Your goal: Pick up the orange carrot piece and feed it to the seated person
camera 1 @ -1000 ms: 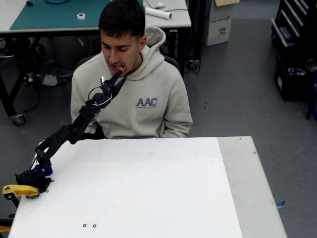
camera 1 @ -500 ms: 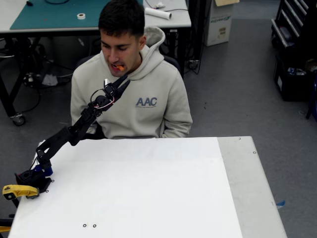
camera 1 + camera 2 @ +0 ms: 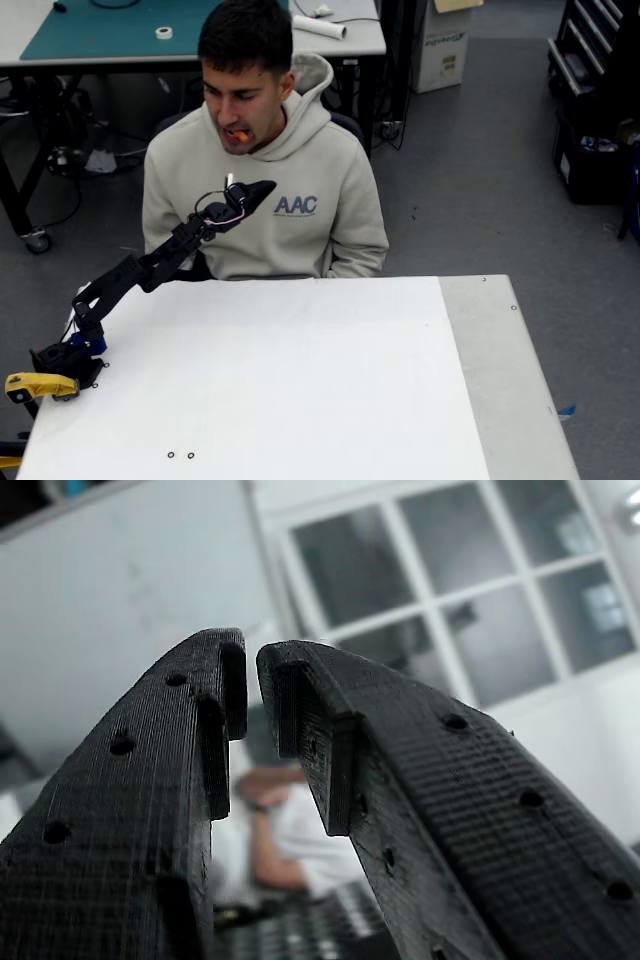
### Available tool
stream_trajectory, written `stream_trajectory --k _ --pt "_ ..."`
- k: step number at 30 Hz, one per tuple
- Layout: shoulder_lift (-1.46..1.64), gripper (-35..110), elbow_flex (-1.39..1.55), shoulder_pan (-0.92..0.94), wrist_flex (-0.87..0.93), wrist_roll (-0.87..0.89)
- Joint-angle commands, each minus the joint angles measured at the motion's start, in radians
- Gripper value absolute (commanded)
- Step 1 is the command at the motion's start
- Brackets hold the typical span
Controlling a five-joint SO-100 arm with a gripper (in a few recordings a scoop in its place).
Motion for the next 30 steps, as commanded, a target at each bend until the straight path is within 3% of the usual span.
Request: stream_trajectory --k 1,13,30 --pt "0.293 -3 0.156 0.020 -0.012 0.075" --pt "0.782 -3 0.828 0.020 -0.008 0.546" --pt "1.335 -3 1.700 -0.040 -0.008 0.954"
